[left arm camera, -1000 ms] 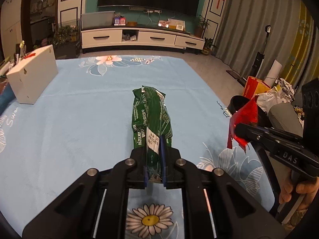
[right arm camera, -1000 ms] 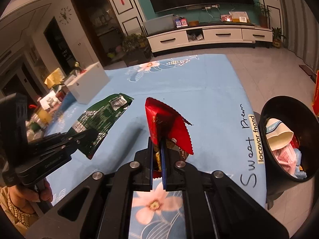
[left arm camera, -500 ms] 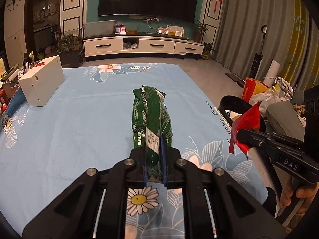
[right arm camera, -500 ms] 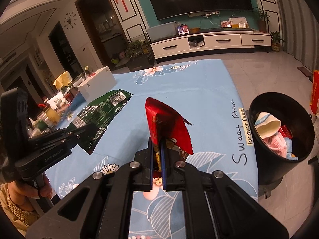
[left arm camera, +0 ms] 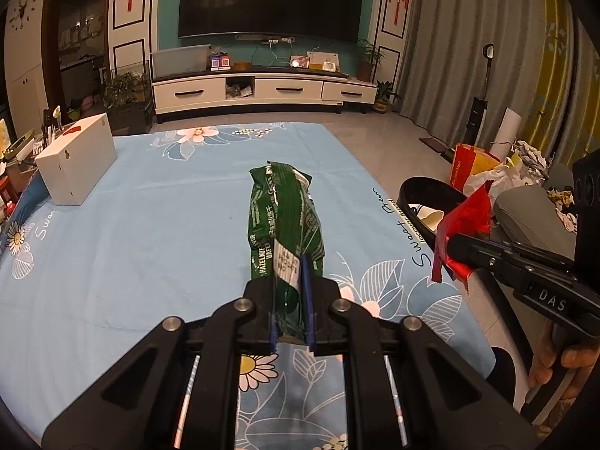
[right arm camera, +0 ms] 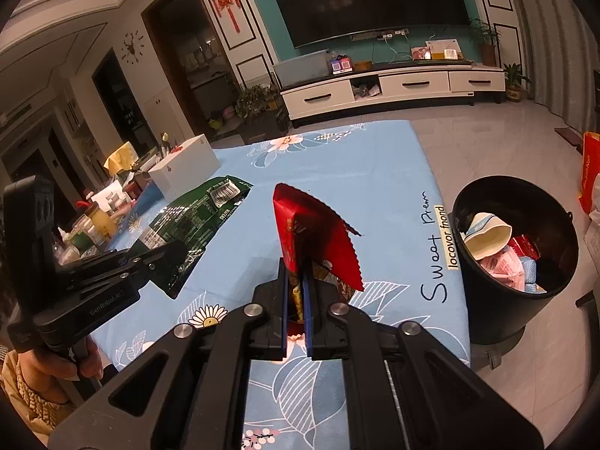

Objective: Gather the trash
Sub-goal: 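Carry the green packet and red wrapper over the black bin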

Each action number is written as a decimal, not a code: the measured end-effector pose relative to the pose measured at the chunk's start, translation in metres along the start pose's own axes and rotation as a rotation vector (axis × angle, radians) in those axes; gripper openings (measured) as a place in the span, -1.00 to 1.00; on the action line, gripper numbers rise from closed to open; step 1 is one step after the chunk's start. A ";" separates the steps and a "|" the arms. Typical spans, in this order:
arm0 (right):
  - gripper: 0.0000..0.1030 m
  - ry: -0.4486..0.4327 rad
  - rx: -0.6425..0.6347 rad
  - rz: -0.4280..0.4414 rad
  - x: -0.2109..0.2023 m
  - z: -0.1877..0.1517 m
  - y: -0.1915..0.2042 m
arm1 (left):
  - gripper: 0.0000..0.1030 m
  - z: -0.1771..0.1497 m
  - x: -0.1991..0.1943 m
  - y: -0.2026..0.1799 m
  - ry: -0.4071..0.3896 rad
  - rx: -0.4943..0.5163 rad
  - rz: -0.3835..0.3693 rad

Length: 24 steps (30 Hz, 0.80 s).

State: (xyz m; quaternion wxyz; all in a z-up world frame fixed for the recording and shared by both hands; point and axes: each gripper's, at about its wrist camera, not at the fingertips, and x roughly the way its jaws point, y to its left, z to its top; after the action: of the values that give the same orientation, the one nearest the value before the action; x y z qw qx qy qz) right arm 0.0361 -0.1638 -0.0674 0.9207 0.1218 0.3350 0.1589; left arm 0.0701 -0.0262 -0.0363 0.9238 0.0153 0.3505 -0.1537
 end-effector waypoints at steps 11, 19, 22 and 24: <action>-0.86 -0.037 0.028 -0.007 -0.013 0.002 -0.016 | -0.77 0.008 0.002 -0.014 -0.013 0.033 -0.005; -0.86 -0.073 0.072 -0.034 -0.024 0.003 -0.041 | -0.77 0.017 0.010 -0.032 -0.014 0.071 -0.023; -0.86 -0.086 0.088 -0.046 -0.029 0.002 -0.050 | -0.77 0.020 0.013 -0.040 -0.017 0.087 -0.028; -0.86 -0.096 0.100 -0.056 -0.033 0.002 -0.058 | -0.77 0.023 0.015 -0.045 -0.019 0.097 -0.034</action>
State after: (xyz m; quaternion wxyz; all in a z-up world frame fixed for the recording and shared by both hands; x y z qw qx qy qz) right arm 0.0257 -0.2296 -0.0666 0.9326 0.1656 0.3013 0.1101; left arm 0.0826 -0.0761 -0.0253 0.9226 0.0528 0.3339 -0.1861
